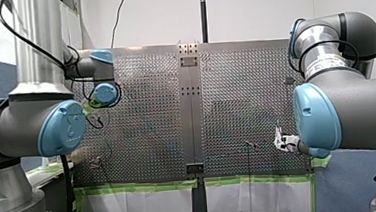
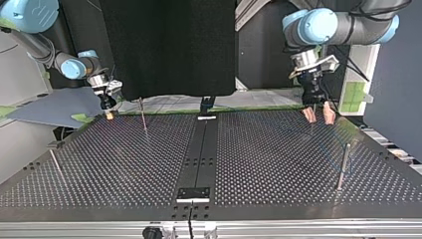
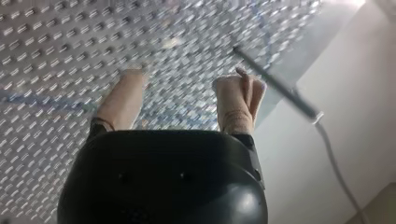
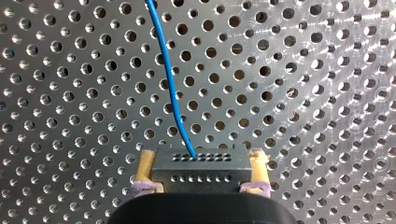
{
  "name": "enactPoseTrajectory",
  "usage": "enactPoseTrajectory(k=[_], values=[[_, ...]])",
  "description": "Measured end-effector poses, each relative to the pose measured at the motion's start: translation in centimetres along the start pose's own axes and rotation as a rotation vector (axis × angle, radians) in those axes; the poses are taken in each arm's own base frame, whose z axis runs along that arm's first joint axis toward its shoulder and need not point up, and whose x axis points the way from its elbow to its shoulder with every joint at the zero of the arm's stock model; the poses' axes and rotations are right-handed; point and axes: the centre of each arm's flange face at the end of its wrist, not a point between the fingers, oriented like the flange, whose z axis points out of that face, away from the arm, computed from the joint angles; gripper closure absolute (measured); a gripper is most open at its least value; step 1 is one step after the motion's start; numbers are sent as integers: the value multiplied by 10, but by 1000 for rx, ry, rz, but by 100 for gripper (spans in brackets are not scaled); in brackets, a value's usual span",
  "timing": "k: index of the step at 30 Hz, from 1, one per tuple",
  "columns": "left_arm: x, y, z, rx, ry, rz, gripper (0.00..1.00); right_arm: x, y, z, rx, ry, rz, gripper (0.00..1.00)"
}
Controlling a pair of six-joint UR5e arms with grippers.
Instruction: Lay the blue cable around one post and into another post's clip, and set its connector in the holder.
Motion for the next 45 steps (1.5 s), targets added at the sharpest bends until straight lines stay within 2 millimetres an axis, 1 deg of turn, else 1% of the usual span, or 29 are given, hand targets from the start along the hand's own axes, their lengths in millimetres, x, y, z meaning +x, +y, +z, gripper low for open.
enactPoseTrajectory(k=[5,8,15,18,22,30,45], values=[[-14,10,18,-23,-37,-18,0,0,0,0,0,0,0,100],[-18,16,26,-26,-46,-35,0,-1,0,0,0,-1,1,100],[-20,32,44,-20,-56,-81,0,-1,-1,0,4,-2,0,100],[-20,36,53,-2,-60,-108,0,-1,-2,1,5,-1,0,100],[-19,35,65,31,-54,-146,0,-2,-2,1,6,-2,1,100],[-27,22,83,107,-54,-221,0,-2,-2,1,7,-2,2,100],[-40,22,97,112,-81,-349,0,-3,-6,2,12,-6,2,100]])
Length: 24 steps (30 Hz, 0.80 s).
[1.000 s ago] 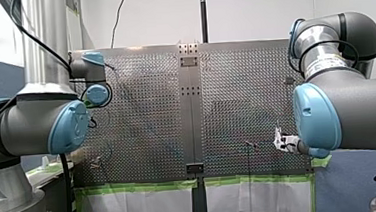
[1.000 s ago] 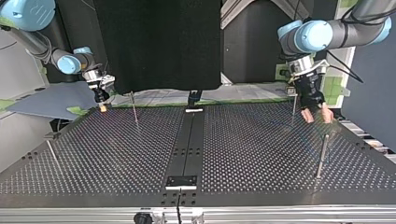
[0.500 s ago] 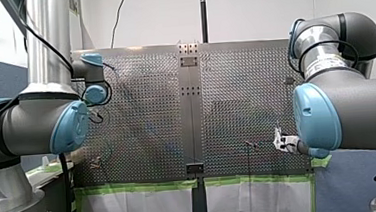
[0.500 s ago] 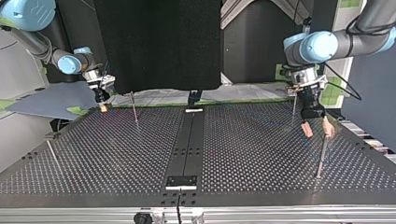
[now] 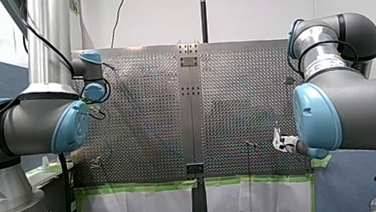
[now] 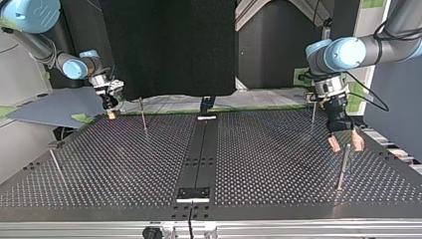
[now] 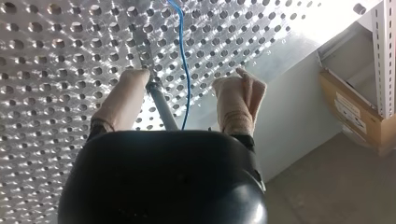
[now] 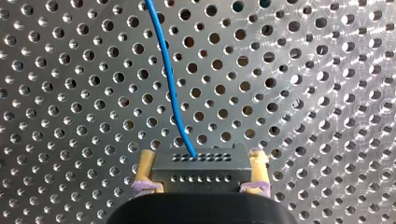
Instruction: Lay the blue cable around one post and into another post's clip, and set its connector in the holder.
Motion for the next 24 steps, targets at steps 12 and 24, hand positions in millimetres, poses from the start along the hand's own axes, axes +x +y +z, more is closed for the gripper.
enactPoseTrajectory(k=[12,24], values=[[15,15,13,-20,56,-27,0,-1,-3,1,4,-1,0,100],[5,9,37,-66,8,24,0,-1,-5,2,8,0,0,100]])
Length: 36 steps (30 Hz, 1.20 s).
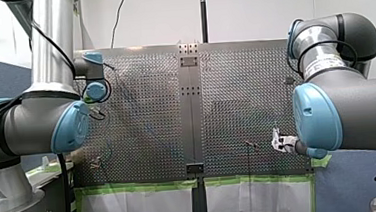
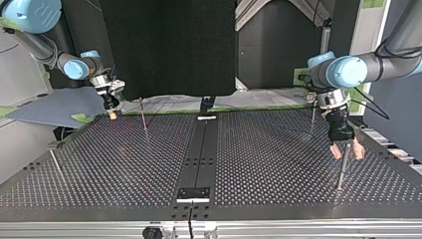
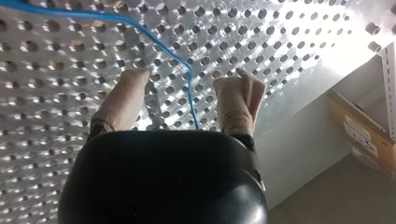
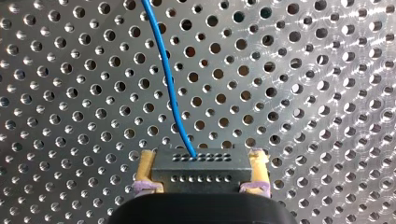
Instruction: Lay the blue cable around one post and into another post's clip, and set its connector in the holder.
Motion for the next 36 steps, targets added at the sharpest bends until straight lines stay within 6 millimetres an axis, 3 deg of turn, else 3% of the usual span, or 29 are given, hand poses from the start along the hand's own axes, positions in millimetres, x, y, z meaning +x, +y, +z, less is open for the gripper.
enactPoseTrajectory(k=[7,14,25,36], values=[[-3,-10,14,2,5,-1,0,0,0,0,0,-1,0,100],[8,3,23,-34,37,16,0,0,0,0,0,-2,-1,100],[7,8,27,-39,35,30,0,3,4,2,-11,1,-24,100],[7,5,29,-26,44,30,0,38,6,-1,-92,-17,-103,100]])
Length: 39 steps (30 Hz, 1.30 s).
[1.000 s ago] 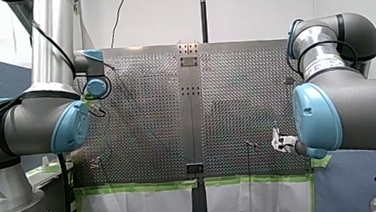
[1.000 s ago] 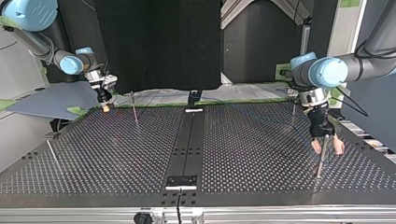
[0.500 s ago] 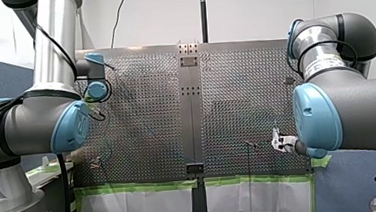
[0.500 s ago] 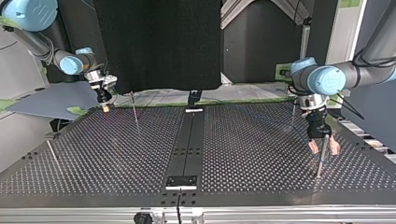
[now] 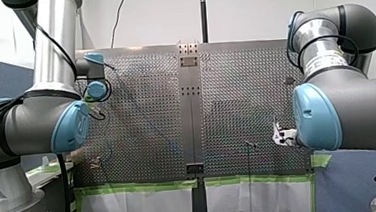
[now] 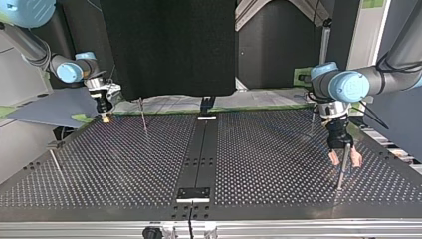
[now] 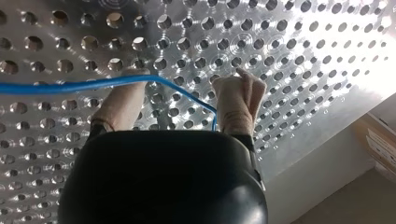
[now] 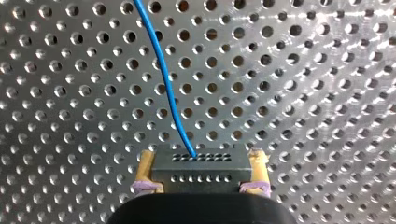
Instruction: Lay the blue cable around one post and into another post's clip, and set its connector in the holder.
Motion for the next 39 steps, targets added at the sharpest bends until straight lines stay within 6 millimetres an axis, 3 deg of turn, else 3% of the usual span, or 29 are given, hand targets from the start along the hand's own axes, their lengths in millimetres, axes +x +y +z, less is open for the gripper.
enactPoseTrajectory(k=[9,25,31,39], values=[[0,-1,1,3,-1,6,0,28,1,-21,-90,-11,-10,100],[2,-2,0,2,5,16,0,60,-17,-65,-209,-92,147,100],[2,-3,-1,3,6,16,0,90,-18,-63,-219,-83,144,100],[2,-3,-1,4,6,22,0,147,-9,-54,-217,-36,121,100]])
